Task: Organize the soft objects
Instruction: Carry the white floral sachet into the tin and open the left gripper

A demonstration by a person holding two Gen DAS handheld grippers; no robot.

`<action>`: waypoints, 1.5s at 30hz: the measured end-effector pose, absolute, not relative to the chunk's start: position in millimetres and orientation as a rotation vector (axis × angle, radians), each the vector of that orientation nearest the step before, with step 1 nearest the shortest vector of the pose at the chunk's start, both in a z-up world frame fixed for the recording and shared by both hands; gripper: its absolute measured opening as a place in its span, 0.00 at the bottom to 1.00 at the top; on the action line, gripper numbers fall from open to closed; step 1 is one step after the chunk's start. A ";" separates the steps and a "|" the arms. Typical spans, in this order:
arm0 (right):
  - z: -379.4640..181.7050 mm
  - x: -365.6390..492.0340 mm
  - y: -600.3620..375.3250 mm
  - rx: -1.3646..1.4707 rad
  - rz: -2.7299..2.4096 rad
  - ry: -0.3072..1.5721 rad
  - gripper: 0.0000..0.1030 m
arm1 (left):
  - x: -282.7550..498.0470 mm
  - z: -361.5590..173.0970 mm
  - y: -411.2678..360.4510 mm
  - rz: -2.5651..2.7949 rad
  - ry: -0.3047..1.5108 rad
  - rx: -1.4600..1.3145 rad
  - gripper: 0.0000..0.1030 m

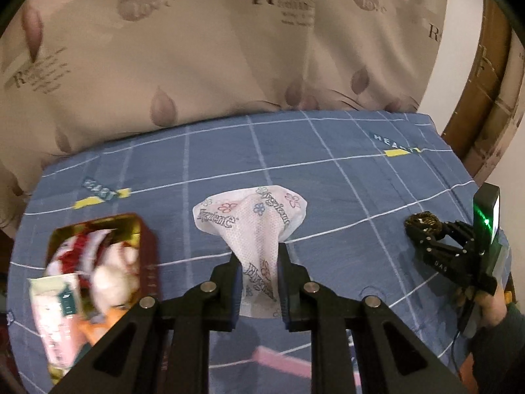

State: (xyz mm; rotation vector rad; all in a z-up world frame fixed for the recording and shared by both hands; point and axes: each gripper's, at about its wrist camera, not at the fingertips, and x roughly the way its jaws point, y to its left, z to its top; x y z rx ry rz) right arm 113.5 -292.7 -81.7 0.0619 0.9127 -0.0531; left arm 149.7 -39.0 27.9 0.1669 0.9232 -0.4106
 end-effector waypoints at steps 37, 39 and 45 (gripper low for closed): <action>-83.7 114.2 -294.9 0.055 -0.055 0.913 0.39 | 164.9 1.7 119.7 -0.081 0.950 0.125 0.51; -83.7 114.3 -294.9 0.055 -0.055 0.913 0.39 | 163.0 3.7 121.6 -0.082 0.945 0.113 0.54; -83.6 114.4 -295.0 0.054 -0.055 0.913 0.39 | 153.6 15.6 132.2 -0.093 0.922 0.073 0.56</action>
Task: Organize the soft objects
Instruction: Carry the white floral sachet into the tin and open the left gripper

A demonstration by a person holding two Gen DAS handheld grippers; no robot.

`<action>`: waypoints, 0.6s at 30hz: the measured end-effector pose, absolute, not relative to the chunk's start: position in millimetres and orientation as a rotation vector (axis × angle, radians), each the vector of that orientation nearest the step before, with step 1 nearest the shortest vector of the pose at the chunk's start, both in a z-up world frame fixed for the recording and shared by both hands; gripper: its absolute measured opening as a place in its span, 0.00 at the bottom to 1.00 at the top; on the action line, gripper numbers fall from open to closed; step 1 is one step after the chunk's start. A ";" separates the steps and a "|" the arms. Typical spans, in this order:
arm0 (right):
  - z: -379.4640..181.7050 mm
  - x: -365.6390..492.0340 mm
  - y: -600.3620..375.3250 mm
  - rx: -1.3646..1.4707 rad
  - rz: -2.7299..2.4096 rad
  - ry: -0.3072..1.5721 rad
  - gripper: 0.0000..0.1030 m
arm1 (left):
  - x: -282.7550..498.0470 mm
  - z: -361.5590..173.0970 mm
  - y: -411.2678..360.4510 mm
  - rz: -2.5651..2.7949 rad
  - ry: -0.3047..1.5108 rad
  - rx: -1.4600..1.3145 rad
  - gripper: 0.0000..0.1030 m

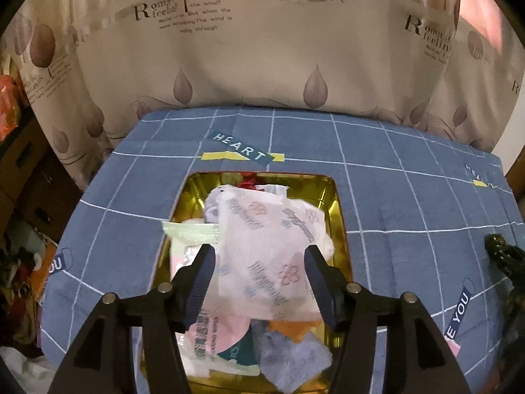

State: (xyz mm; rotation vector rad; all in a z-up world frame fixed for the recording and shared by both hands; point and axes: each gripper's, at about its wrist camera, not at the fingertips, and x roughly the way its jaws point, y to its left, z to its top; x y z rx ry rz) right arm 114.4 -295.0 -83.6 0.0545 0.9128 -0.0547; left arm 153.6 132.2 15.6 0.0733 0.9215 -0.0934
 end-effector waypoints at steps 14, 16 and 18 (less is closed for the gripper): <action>-83.8 114.5 -294.9 0.055 -0.054 0.913 0.40 | 86.4 31.6 148.7 -0.070 0.818 0.113 0.56; -83.7 114.7 -294.2 0.054 -0.055 0.913 0.40 | 74.3 30.4 155.5 -0.055 0.806 0.106 0.56; -83.7 114.6 -294.3 0.056 -0.054 0.912 0.40 | 63.9 27.5 161.0 -0.037 0.800 0.108 0.56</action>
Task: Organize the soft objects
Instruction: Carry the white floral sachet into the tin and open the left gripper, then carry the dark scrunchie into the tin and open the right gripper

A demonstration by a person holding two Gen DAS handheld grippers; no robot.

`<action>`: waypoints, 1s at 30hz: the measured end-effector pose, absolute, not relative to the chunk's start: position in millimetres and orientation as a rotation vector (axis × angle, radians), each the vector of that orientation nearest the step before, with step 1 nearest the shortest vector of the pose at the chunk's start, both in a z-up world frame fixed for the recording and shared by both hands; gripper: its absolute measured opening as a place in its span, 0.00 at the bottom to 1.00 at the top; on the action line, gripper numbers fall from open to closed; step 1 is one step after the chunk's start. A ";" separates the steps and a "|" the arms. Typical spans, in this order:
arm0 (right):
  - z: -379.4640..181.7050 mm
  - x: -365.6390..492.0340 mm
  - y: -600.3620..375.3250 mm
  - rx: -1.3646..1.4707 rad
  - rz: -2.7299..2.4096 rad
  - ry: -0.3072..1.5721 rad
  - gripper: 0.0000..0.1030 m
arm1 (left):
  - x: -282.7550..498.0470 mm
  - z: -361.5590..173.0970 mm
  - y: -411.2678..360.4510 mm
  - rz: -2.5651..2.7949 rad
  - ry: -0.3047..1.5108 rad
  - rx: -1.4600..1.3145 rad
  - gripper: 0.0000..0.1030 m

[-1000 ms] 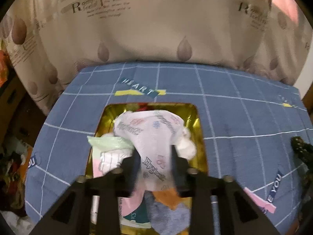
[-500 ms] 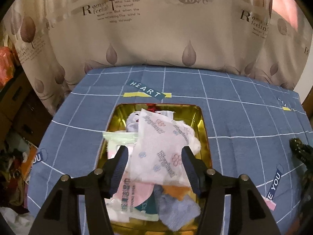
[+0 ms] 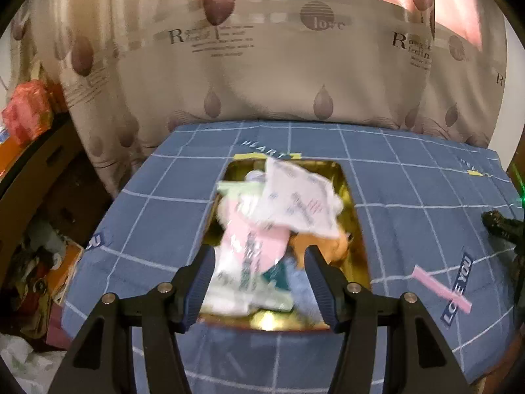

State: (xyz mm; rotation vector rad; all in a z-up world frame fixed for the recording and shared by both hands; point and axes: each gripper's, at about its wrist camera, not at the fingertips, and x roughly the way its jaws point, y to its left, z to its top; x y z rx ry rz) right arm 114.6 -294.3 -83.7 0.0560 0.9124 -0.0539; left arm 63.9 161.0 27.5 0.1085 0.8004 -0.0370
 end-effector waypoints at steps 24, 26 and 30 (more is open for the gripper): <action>-46.8 98.3 -227.7 0.014 0.033 0.846 0.24 | 2.4 4.3 209.3 0.105 0.738 0.039 0.56; -41.6 98.8 -213.7 0.006 0.059 0.843 0.24 | 2.6 4.5 210.9 0.107 0.740 0.029 0.56; -28.6 101.2 -177.3 -0.011 0.137 0.825 0.24 | 3.7 2.8 212.9 0.114 0.751 0.028 0.56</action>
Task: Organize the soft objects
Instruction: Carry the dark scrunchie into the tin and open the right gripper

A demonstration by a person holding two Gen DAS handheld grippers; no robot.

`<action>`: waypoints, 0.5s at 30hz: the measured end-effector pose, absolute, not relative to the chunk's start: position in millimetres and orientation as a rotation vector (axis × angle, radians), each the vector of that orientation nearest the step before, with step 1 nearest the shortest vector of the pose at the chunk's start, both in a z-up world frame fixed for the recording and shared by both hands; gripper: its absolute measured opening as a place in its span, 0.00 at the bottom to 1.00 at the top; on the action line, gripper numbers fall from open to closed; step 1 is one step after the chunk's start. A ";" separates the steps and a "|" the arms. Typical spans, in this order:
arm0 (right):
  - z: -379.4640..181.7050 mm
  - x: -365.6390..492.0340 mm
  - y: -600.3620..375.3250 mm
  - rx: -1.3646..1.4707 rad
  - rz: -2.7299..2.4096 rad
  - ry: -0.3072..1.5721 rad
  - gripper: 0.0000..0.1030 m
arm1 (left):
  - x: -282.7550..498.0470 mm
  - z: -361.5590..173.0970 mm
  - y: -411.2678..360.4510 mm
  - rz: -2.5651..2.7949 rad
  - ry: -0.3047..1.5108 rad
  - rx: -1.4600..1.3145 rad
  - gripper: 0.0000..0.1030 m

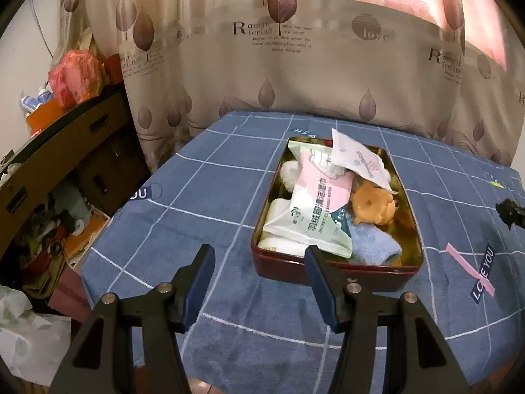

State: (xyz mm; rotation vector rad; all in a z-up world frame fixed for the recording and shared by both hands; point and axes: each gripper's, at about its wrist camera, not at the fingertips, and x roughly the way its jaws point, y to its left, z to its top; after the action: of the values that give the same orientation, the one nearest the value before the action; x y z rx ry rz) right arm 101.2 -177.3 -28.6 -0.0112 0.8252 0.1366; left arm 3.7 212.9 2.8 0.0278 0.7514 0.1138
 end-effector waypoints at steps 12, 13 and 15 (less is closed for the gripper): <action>1.0 108.1 -46.8 -0.078 0.395 0.781 0.24 | 3.9 3.1 220.7 0.127 0.749 0.007 0.56; 3.1 107.3 -38.4 -0.081 0.413 0.777 0.24 | 4.2 3.4 221.5 0.130 0.749 0.006 0.56; 7.9 107.1 -18.4 -0.084 0.452 0.769 0.24 | 4.9 2.7 222.7 0.132 0.751 0.004 0.56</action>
State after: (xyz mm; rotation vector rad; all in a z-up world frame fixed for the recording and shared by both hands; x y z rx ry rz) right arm 107.1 -18.4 7.9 -0.0843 0.7690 0.4520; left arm 4.9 222.7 2.7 0.0043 0.7510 0.1318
